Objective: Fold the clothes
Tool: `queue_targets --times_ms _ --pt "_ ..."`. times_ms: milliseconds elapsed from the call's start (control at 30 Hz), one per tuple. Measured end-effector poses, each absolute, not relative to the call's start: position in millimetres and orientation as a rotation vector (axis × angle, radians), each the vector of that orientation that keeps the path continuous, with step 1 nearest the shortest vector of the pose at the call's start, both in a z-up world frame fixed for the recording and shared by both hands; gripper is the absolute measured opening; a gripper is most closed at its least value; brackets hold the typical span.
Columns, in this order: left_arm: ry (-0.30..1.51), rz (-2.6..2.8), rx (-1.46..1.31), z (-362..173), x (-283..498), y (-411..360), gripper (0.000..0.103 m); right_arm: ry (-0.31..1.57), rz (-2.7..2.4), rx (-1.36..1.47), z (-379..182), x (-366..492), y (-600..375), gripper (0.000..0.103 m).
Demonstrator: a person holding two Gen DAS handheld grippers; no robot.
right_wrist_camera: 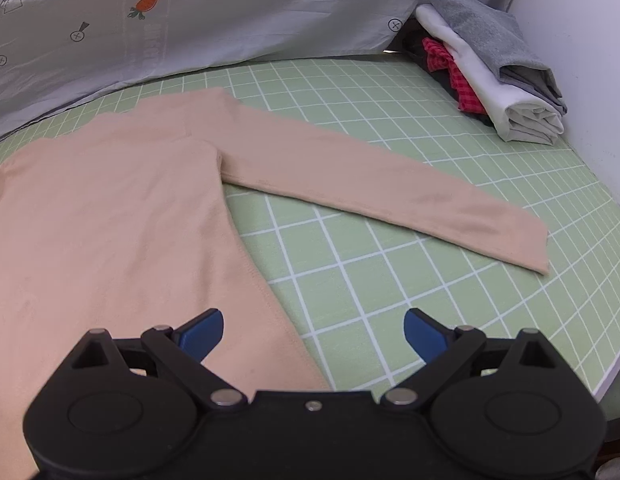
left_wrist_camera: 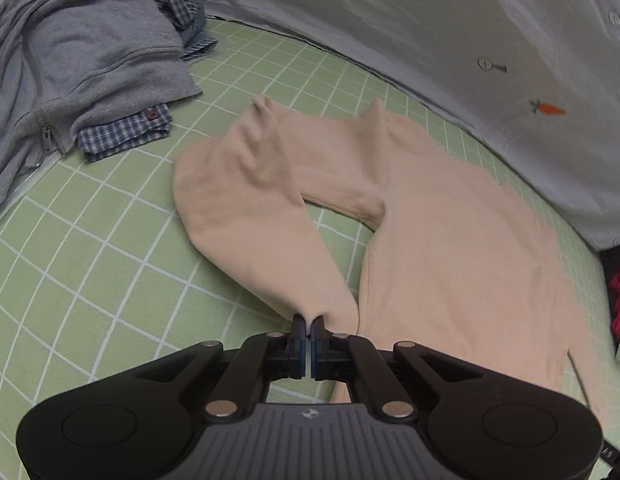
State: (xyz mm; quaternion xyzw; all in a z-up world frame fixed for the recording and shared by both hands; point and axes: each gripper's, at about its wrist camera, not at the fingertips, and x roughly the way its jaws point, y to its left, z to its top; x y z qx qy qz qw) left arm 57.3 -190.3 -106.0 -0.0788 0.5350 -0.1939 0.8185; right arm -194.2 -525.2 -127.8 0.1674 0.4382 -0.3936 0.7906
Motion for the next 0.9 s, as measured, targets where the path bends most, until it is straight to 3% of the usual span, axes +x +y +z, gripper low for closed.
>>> queue_targets --times_ms 333,533,567,633,700,800,900 --pt "0.926 -0.154 -0.768 -57 86 -27 0.001 0.965 -0.759 0.340 -130 -151 -475 0.098" --pt "0.913 0.105 -0.805 -84 117 41 0.003 0.982 -0.720 0.308 -136 -119 -434 0.098" --pt "0.914 0.130 -0.768 -87 123 49 0.008 0.987 -0.718 0.302 -137 -113 -428 0.098" --pt "0.953 0.123 -0.690 -93 138 56 0.036 0.991 -0.722 0.294 -138 -104 -420 0.097" --pt "0.983 0.107 -0.612 -96 152 60 0.049 0.996 -0.740 0.288 -137 -96 -415 0.097" --pt "1.018 0.051 -0.455 -105 173 53 0.057 1.018 -0.768 0.290 -140 -86 -411 0.097" --pt "1.035 0.008 -0.410 -116 188 46 0.058 1.063 -0.783 0.294 -144 -79 -407 0.097"
